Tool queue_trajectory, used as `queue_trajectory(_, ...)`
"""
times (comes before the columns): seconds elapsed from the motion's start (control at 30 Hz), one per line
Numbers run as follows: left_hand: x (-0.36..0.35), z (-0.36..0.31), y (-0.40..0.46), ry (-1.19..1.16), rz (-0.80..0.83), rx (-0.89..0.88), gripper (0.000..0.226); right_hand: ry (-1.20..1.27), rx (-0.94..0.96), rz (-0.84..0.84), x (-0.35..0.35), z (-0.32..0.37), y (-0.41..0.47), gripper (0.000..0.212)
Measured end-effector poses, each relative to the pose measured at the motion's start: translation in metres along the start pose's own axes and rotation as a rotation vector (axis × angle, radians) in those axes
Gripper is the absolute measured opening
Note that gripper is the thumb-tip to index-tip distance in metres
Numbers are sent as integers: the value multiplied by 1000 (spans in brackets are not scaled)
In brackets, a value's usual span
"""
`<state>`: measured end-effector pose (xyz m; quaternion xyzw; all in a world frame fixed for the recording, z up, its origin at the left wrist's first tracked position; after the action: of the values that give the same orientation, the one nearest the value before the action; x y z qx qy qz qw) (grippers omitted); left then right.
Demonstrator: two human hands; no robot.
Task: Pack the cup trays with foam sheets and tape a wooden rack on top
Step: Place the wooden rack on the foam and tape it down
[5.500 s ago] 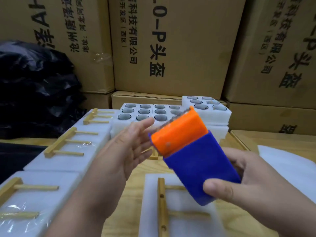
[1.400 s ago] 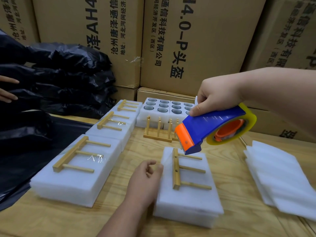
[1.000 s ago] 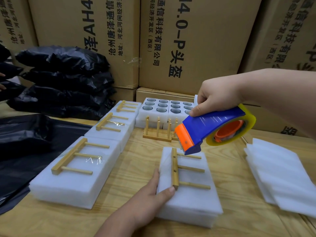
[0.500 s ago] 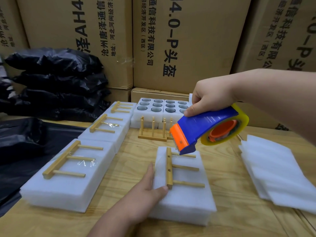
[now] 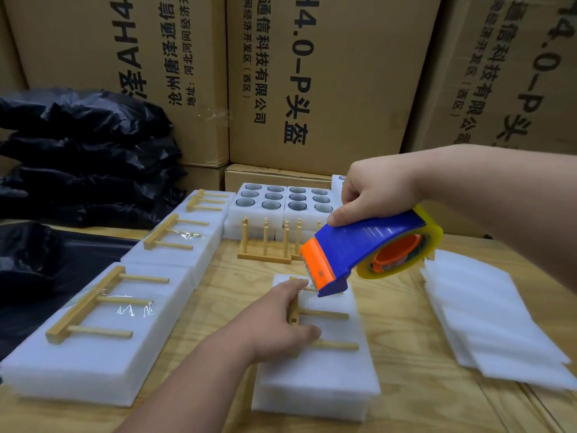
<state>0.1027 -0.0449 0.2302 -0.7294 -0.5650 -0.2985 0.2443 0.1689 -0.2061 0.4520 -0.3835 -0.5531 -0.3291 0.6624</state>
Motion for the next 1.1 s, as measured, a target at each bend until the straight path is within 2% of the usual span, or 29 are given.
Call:
queue_trajectory(0.13, -2, -2, 2, 84, -26, -29, 86, 21, -7, -10, -6, -10, -3, 56)
queue_trajectory(0.3, -17, -1, -2, 337, -79, -32, 78, -32, -15, 3, -27, -26, -5, 64)
queue_trajectory(0.47, -11, -7, -4, 461, 3, 3, 81, 16, -43, -21, -49, -49, -6, 67)
queue_trajectory(0.63, -4, -18, -7, 591, 85, 43, 82, 157, -76, -34, -72, -77, -10, 61)
queue_trajectory(0.8, -1, -20, -7, 639, 133, 32, 83, 321, -89, -33, -93, -100, -21, 72)
queue_trajectory(0.87, 6, -27, -3, 574, 97, 7, 85, 331, -95, -34, -98, -104, -23, 70)
queue_trajectory(1.0, 16, -52, 21, 111, -163, 9, 80, 369, -76, -35, -105, -105, -22, 65)
queue_trajectory(1.1, -7, -64, 35, 138, -113, -16, 59, 364, -63, -37, -107, -102, -20, 57)
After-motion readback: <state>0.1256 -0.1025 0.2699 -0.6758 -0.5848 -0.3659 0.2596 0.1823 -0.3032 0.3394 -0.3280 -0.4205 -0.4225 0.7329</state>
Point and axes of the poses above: each hand's wrist, its own y-axis towards the middle knuckle, its own x-axis out of the back of the hand, z = x × y, the point moved 3 cm from there along y, towards the middle knuckle, and after that the axes turned 11 degrees about y, right-handed, at the moved point
